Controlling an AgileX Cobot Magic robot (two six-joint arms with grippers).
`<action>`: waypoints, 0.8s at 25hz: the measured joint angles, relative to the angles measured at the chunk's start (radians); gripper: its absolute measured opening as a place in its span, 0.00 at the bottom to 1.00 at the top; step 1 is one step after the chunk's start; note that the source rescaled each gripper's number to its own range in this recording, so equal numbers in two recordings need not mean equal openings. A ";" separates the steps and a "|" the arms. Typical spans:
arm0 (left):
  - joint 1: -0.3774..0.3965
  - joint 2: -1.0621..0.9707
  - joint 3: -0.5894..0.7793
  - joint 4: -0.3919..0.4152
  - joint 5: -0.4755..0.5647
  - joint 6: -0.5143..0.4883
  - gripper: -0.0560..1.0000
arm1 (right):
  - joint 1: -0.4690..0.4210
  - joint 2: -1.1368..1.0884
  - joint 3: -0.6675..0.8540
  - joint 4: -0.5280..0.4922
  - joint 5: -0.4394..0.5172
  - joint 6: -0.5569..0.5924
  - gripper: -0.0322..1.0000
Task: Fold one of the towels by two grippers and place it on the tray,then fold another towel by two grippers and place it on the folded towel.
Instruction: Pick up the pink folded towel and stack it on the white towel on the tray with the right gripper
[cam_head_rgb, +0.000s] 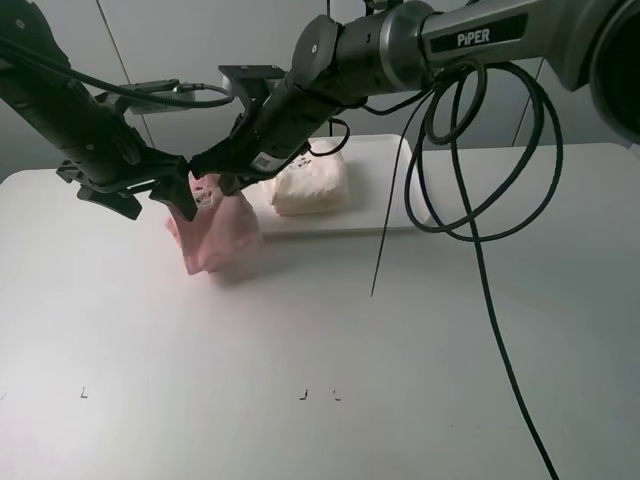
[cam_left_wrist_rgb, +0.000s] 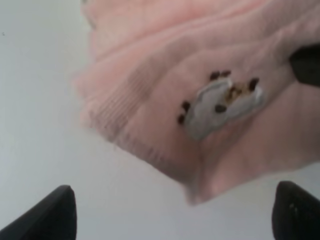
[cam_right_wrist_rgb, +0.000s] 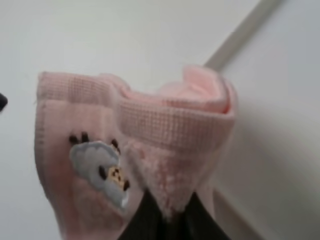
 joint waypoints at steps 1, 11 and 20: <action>0.000 0.000 0.000 0.000 0.000 0.002 1.00 | 0.000 0.000 -0.020 -0.024 0.000 0.013 0.06; 0.000 0.000 0.000 0.000 0.005 0.007 1.00 | -0.171 0.009 -0.107 0.051 0.067 0.111 0.06; 0.000 0.000 0.000 0.000 0.009 0.007 1.00 | -0.299 0.075 -0.107 0.123 0.085 0.124 0.06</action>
